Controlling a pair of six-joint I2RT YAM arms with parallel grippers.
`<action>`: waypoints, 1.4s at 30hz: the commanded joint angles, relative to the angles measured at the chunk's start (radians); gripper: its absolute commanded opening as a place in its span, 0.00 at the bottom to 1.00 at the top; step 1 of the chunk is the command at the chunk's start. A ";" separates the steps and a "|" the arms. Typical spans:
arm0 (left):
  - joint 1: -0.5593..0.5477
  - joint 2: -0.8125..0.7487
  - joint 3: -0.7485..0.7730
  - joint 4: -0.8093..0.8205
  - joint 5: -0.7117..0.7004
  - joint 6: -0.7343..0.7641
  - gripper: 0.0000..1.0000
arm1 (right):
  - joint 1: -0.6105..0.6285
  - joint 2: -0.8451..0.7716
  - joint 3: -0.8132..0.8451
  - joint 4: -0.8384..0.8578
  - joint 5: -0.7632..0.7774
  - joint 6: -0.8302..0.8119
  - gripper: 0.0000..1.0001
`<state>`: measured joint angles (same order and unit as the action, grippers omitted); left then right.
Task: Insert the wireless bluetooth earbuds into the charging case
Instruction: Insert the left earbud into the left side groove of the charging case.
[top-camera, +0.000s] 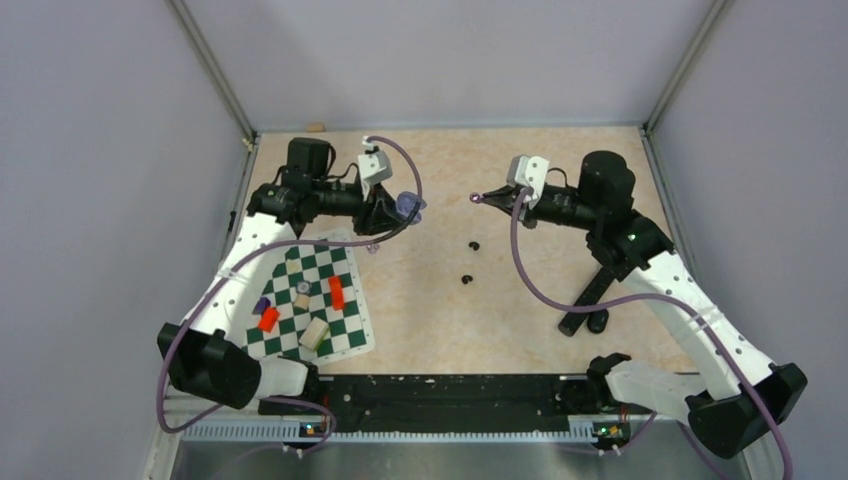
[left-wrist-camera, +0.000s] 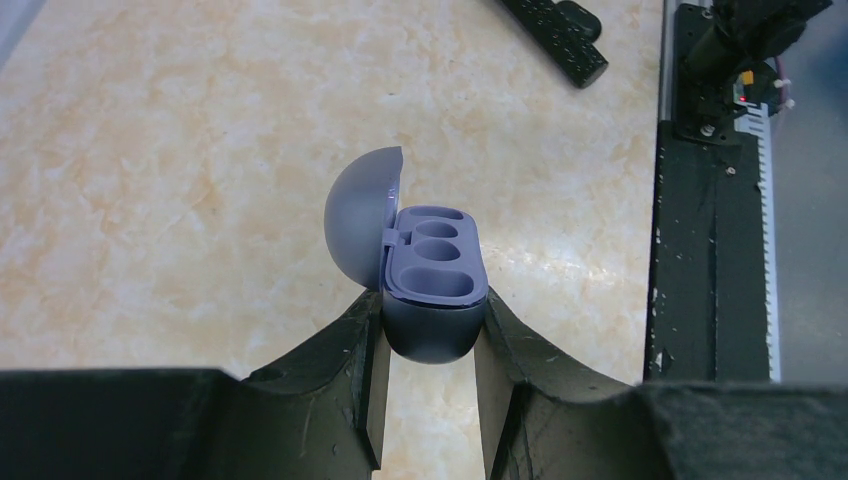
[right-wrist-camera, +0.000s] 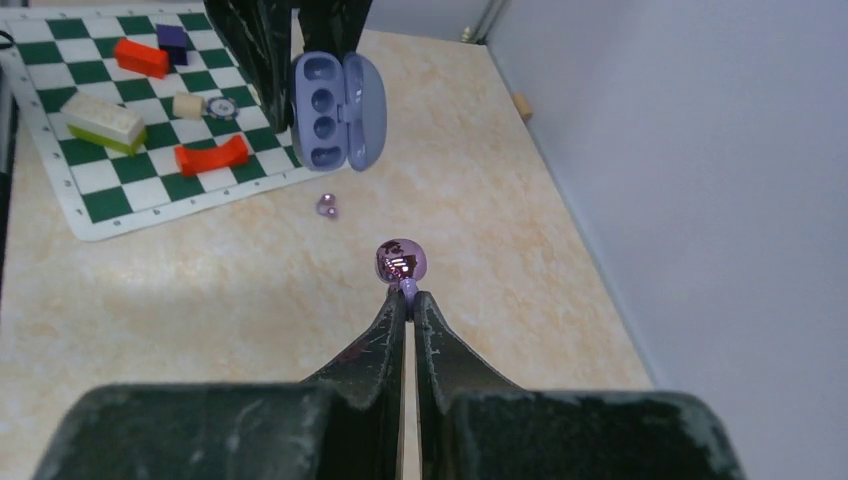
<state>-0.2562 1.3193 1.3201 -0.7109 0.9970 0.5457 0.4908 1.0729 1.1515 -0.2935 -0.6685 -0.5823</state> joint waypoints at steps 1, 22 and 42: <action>-0.080 -0.002 -0.007 0.003 0.006 0.012 0.00 | 0.018 -0.021 -0.053 0.210 -0.128 0.240 0.00; -0.225 0.021 -0.070 0.064 -0.118 0.014 0.00 | 0.068 -0.012 -0.284 0.521 -0.215 0.454 0.00; -0.245 0.085 -0.045 0.060 -0.063 -0.019 0.00 | 0.105 0.030 -0.308 0.522 -0.174 0.409 0.00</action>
<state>-0.4946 1.4105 1.2446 -0.6601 0.8932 0.5426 0.5808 1.0962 0.8429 0.1936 -0.8387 -0.1566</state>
